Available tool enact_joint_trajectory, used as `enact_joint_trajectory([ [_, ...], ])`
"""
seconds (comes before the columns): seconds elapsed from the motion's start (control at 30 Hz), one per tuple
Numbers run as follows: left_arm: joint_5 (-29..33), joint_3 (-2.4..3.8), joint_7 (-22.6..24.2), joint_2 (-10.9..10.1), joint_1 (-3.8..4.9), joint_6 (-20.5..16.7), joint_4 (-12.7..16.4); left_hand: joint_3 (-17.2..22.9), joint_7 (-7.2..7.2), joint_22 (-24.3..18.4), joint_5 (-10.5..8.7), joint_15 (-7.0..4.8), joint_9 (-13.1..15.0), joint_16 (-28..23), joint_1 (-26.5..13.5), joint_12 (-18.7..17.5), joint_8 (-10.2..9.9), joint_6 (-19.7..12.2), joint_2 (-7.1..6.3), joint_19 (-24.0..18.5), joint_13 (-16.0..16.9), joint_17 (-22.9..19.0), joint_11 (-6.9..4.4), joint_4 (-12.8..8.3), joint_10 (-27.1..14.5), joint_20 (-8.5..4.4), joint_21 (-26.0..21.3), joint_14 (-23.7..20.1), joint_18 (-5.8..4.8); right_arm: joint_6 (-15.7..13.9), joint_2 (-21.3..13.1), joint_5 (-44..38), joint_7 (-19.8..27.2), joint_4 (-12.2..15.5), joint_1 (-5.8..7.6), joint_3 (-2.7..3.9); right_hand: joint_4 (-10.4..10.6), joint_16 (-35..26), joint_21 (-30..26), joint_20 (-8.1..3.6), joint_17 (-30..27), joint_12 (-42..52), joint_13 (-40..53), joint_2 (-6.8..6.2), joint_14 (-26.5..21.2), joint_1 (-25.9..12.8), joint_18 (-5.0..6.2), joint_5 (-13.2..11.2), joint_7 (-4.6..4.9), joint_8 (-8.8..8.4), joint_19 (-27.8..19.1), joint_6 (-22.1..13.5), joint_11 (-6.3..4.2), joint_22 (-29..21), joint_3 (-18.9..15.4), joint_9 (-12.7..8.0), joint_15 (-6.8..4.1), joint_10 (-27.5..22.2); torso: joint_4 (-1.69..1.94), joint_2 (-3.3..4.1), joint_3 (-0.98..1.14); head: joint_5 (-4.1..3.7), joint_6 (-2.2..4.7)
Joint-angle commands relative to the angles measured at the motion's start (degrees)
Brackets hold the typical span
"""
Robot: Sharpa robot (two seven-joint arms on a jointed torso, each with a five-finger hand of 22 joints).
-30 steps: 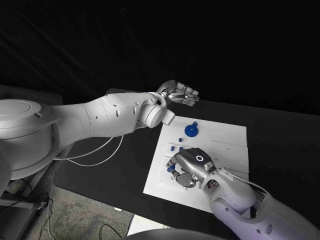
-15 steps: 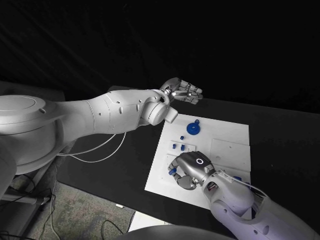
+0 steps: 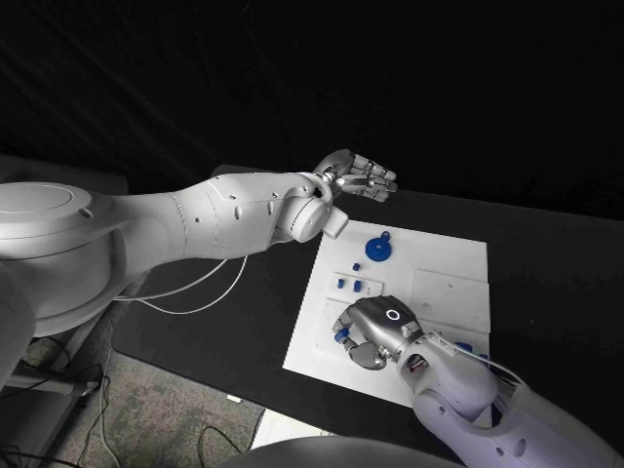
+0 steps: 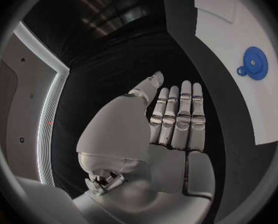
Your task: Assemble the parts on the task board
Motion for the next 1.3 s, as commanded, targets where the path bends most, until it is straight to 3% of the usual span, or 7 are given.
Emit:
enact_joint_trajectory([
  [0.03, 0.2, 0.02, 0.6, 0.2, 0.02, 0.9, 0.0, 0.1, -0.11, -0.1, 0.15, 0.08, 0.1, -0.2, 0.3, 0.1, -0.2, -0.2, 0.43, 0.2, 0.1, 0.0, -0.08, 0.3, -0.4, 0.03, 0.2, -0.3, -0.49, 0.9, 0.0, -0.9, -0.7, -0.2, -0.07, -0.02, -0.1, -0.2, -0.4, -0.24, 0.1, 0.2, 0.1, 0.62, 0.1, 0.1, 0.87, 0.4, 0.06, 0.35, 2.0, 0.5, -1.97, 0.1, 0.2, 0.1, -0.51, 2.2, 0.01, -0.02, -0.03, 0.17, -0.14],
  [0.77, 0.2, 0.00, 0.5, 0.2, 0.01, 1.0, 0.0, 0.1, -0.11, -0.5, 0.19, 0.09, 0.1, -0.2, 0.2, 0.1, -0.2, -0.2, 0.50, 0.2, 0.1, 0.0, -0.07, 0.2, -0.5, 0.06, 0.2, -0.3, -0.50, 2.4, 0.1, -2.4, -1.5, -1.2, -0.09, -0.03, -0.2, -0.2, -0.4, -0.24, 0.2, 0.2, 0.1, 0.54, 0.0, 0.1, 0.89, 0.4, 0.04, 0.36, 1.9, 0.6, -1.98, 0.3, 0.3, 0.1, -0.51, 2.3, 0.01, -0.02, 0.07, 0.29, -0.41],
  [1.3, 0.2, -0.01, 0.5, 0.3, 0.01, 1.0, -0.1, 0.1, -0.11, -0.5, 0.19, 0.09, 0.1, -0.2, 0.2, 0.1, -0.2, -0.2, 0.50, 0.2, 0.1, 0.0, -0.07, 0.2, -0.5, 0.06, 0.2, -0.3, -0.50, 3.1, 0.2, -2.4, -1.0, -1.0, -0.09, -0.10, -0.3, -0.3, -0.5, -0.24, 0.2, 0.2, 0.1, 0.61, -0.1, 0.1, 0.85, 0.4, 0.02, 0.35, 1.9, 0.7, -2.01, 0.4, 0.1, 0.1, -0.52, 2.4, 0.04, -0.02, 0.01, 0.18, -0.47],
])
